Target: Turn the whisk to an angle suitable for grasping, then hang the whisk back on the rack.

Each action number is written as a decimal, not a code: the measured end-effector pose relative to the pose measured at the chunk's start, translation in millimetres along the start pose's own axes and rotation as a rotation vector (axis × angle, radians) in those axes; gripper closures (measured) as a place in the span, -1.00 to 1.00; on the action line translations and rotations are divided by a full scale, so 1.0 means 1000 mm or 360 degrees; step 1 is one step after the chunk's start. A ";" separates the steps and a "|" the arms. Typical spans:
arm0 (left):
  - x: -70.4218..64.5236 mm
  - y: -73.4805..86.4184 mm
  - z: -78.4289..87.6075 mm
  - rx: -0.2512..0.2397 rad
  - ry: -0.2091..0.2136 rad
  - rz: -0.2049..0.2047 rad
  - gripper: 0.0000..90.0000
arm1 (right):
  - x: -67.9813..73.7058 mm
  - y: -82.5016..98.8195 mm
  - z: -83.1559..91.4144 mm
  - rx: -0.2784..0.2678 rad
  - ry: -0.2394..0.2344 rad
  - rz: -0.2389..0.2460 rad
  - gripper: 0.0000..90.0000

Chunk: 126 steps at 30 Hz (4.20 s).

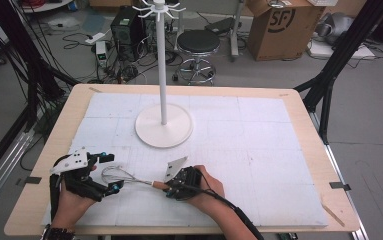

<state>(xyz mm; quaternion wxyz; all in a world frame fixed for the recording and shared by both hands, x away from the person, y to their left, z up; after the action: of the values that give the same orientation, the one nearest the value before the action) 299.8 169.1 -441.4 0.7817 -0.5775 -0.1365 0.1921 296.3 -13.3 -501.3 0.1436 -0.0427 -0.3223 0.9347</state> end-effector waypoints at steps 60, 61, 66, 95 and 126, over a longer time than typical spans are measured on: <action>0.001 0.002 -0.001 0.0012 -0.0003 0.0008 -0.96 | -0.061 0.061 0.045 -0.0075 0.0392 -0.0357 0.07; 0.001 0.002 -0.001 0.0017 -0.0003 0.0007 -0.96 | -0.060 0.060 0.046 -0.0082 0.0393 -0.0345 0.06; 0.001 0.002 -0.001 0.0018 -0.0004 0.0004 -0.96 | -0.054 0.056 0.058 -0.0162 0.0350 -0.0354 -0.02; -0.001 0.001 -0.003 0.0014 0.0010 0.0002 -0.96 | -0.083 0.111 0.180 -0.0748 0.0331 -0.0624 -0.75; -0.007 0.003 -0.011 0.0103 0.0034 -0.0035 -0.96 | -0.098 0.116 0.181 -0.0756 0.0393 -0.0673 -0.99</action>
<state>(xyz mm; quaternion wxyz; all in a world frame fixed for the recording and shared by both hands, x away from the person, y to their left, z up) 298.4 157.2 -447.9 0.8035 -0.5523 -0.1281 0.1817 330.5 -236.4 -431.3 0.3582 -0.1200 -0.5129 0.7709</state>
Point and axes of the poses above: each handheld gripper's, and its own axes: z roughly backward along the jaws, y roughly out of its underside, x roughly to its left, the point moved 9 cm from there along -z, roughly forward along the jaws, and after that the axes turned 9 degrees about -z, right-handed, at the moved point
